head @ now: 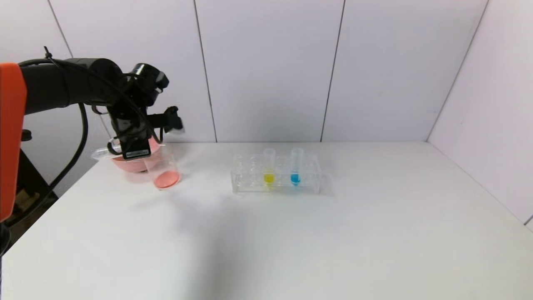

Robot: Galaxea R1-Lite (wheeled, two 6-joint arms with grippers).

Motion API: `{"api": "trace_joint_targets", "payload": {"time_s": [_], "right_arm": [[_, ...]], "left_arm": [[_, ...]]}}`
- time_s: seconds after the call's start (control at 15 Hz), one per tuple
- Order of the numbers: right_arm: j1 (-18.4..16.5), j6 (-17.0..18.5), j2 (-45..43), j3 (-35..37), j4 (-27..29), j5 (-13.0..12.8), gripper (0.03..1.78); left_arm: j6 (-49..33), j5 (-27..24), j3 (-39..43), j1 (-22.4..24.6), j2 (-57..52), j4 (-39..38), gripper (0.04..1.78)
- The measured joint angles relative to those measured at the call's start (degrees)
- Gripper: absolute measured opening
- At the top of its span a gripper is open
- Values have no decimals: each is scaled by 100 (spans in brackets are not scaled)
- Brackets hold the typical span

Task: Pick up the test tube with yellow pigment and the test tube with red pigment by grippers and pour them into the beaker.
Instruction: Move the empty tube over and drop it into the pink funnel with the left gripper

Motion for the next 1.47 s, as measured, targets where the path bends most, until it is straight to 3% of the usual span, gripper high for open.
{"api": "trace_joint_targets", "payload": {"time_s": [0.27, 0.47, 0.67, 0.8, 0.93, 1.47], "right_arm": [[0, 0, 0, 0, 0, 1, 171], [0, 0, 0, 0, 2, 1, 171], [0, 0, 0, 0, 0, 1, 171], [0, 0, -1, 0, 2, 1, 171], [0, 0, 0, 0, 2, 1, 171], [0, -2, 0, 0, 0, 1, 171]], "left_arm": [[-709, -1384, 63, 499, -310, -739, 42], [-1960, -2024, 69, 711, -483, -1296, 42], [-3802, -1698, 91, 777, -496, -1911, 42], [-5092, -1124, 191, 798, -408, -2788, 42], [-5890, -896, 660, 848, -395, -3725, 42], [-5950, -894, 4034, 998, -560, -8542, 42]]}}
